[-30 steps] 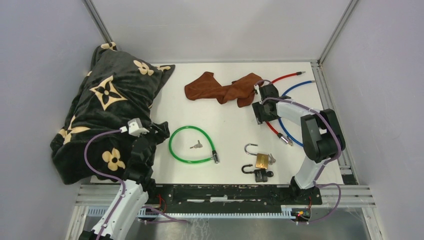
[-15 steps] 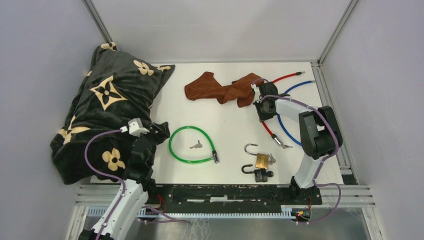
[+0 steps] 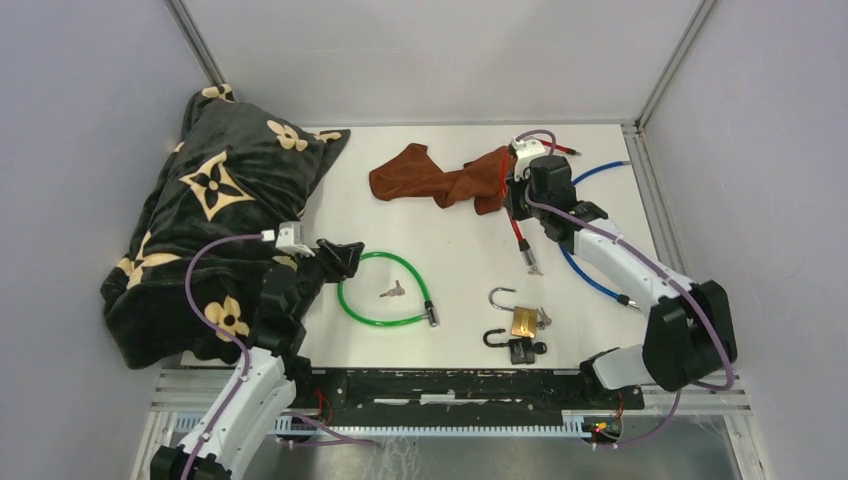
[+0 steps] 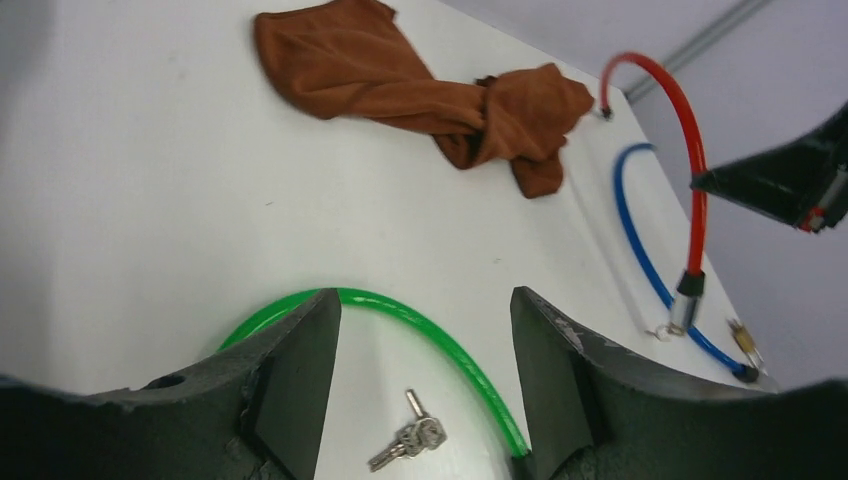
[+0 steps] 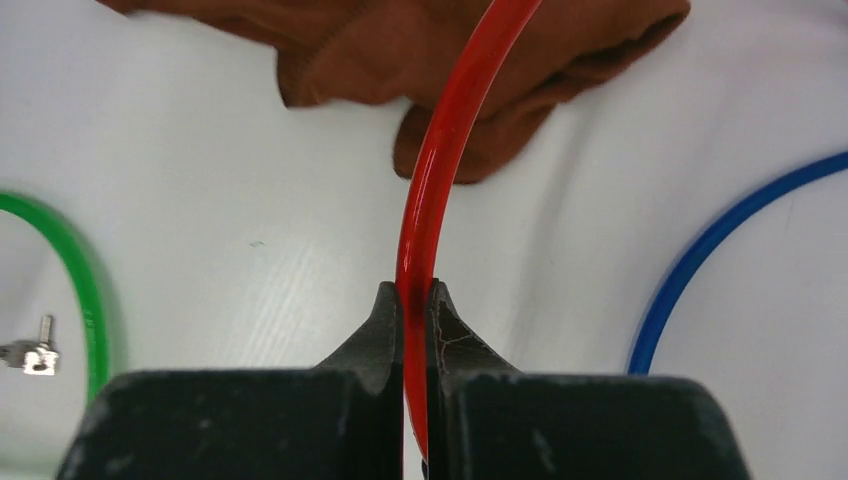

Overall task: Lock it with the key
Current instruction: Pick up the lock from the center of the board.

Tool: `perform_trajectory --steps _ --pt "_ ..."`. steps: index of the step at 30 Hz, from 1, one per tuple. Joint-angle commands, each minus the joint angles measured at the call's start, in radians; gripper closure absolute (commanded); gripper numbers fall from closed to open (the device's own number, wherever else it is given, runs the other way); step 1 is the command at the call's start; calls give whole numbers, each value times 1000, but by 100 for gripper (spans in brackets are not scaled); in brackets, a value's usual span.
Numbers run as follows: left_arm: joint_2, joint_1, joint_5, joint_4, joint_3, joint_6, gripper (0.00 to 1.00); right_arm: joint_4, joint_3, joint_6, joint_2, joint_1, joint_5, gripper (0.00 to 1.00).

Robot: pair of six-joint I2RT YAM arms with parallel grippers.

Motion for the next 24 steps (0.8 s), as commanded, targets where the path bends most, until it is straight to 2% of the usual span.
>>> perform_trajectory --steps 1,6,9,13,17,24 --pt "88 -65 204 63 164 118 32 213 -39 75 -150 77 96 100" --pt "288 -241 265 21 358 249 32 374 -56 145 -262 233 256 100" --pt "417 -351 220 -7 485 355 30 447 -67 200 -304 324 343 100" --pt "547 -467 180 89 592 460 25 592 -118 261 -351 425 442 100" --pt "614 -498 159 175 641 445 21 664 -123 249 -361 521 534 100" --pt "657 -514 100 184 677 447 20 757 -113 184 -334 661 608 100"
